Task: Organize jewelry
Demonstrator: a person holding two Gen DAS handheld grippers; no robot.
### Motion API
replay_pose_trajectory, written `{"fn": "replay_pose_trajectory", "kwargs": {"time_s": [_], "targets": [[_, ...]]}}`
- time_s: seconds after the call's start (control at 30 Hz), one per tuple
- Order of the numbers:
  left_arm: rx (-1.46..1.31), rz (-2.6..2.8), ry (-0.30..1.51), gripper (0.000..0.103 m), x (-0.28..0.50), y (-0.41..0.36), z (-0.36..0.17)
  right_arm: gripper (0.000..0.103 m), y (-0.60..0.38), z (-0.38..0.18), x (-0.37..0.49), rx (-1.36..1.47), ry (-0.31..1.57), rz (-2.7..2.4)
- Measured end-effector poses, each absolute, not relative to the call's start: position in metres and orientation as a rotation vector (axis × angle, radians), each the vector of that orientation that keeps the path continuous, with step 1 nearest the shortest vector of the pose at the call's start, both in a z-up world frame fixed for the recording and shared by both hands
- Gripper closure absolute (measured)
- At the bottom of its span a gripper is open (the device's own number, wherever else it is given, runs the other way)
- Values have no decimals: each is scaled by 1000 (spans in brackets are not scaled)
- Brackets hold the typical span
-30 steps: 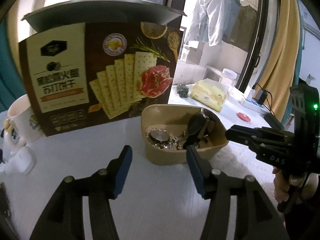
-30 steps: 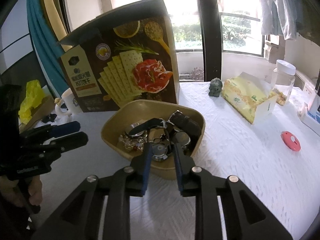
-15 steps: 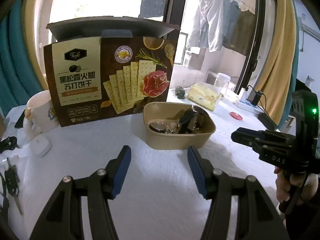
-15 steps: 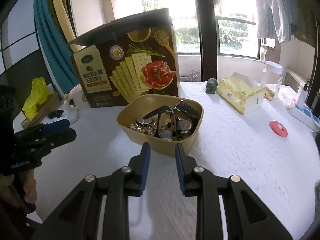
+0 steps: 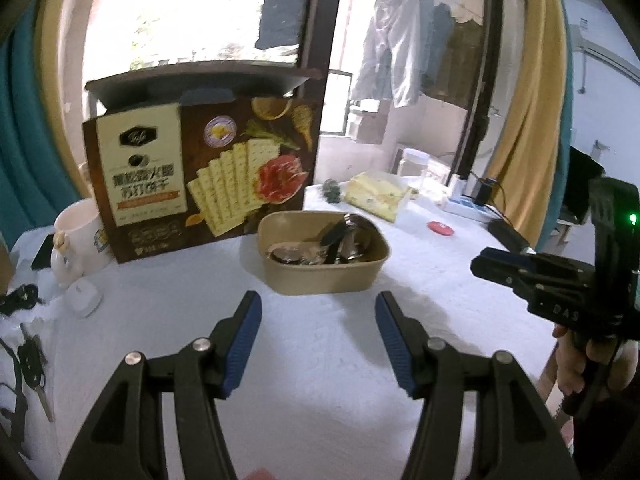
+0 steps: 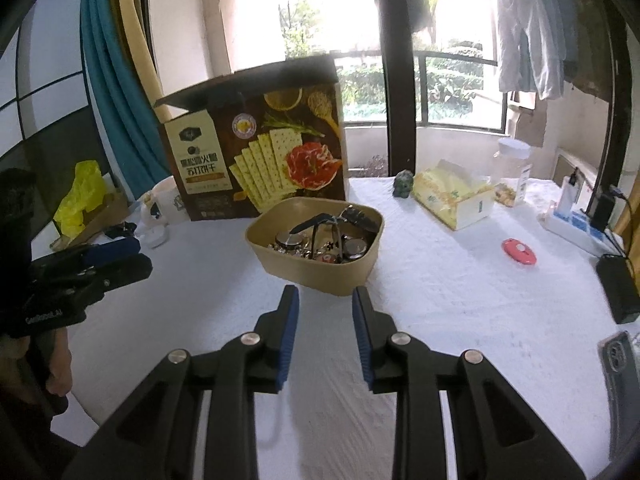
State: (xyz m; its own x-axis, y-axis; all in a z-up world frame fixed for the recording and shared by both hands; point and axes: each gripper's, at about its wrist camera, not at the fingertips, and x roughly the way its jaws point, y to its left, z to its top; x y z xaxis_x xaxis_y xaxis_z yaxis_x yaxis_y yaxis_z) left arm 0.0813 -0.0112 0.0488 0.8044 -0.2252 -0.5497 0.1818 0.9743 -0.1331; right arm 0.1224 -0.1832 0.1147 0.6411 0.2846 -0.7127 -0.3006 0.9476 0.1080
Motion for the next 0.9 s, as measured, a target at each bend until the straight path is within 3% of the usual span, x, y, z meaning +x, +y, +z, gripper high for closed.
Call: {"fn": "replay_pose_trajectory", "kwargs": {"time_s": [0.2,0.27,0.37,0.47,0.53,0.6,0.9], "targets": [[-37,-210,508,40,70,-24,74,69,-196,135,112,-20,769,305],[-25,-197,471,25,68,-27,80,63,-201,145,108,-18,747,296],[-7,-176,448,15,68,-30,85,60,-206,157,104,-20,717,288],[-19,-181,453,13,71,-31,88,58,-208,167,102,-35,697,278],[-41,-181,447,13,72,-29,89,44,-208,170,103,-40,687,273],[-54,-173,438,13,72,-27,90,38,-210,173,104,-37,678,274],[-42,-142,445,13,77,-26,90,36,-214,170,116,-36,691,276]]}}
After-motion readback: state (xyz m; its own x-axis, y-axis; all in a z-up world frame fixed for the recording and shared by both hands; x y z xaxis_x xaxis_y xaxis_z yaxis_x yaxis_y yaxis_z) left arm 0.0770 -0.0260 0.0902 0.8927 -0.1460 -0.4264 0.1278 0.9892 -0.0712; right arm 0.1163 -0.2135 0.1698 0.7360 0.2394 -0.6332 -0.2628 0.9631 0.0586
